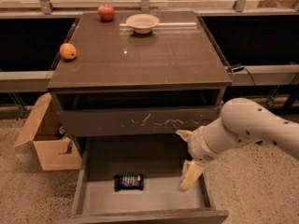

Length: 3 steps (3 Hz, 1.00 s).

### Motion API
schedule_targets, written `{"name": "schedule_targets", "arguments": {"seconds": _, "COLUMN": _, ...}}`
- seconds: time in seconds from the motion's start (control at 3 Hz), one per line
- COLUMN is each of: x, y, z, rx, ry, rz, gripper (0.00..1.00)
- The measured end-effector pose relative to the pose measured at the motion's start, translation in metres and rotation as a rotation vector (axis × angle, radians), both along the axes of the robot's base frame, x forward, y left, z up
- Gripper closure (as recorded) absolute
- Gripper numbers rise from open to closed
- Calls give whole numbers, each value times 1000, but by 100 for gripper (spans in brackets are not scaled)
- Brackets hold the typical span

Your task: Pick rxbar blueberry from middle drawer and place on counter

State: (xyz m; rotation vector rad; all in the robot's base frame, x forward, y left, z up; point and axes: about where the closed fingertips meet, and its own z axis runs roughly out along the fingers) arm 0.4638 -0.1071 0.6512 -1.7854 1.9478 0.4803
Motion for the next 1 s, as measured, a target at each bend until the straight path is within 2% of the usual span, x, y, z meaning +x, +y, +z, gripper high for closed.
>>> {"name": "schedule_targets", "arguments": {"seconds": 0.33, "x": 5, "y": 25, "z": -32, "rx": 53, "ry": 5, "rz": -8, "gripper": 0}}
{"name": "schedule_targets", "arguments": {"seconds": 0.67, "x": 8, "y": 56, "z": -71, "rx": 128, "ry": 38, "rz": -17, "gripper": 0}}
{"name": "schedule_targets", "arguments": {"seconds": 1.0, "x": 8, "y": 57, "z": -71, "rx": 128, "ry": 38, "rz": -17, "gripper": 0}}
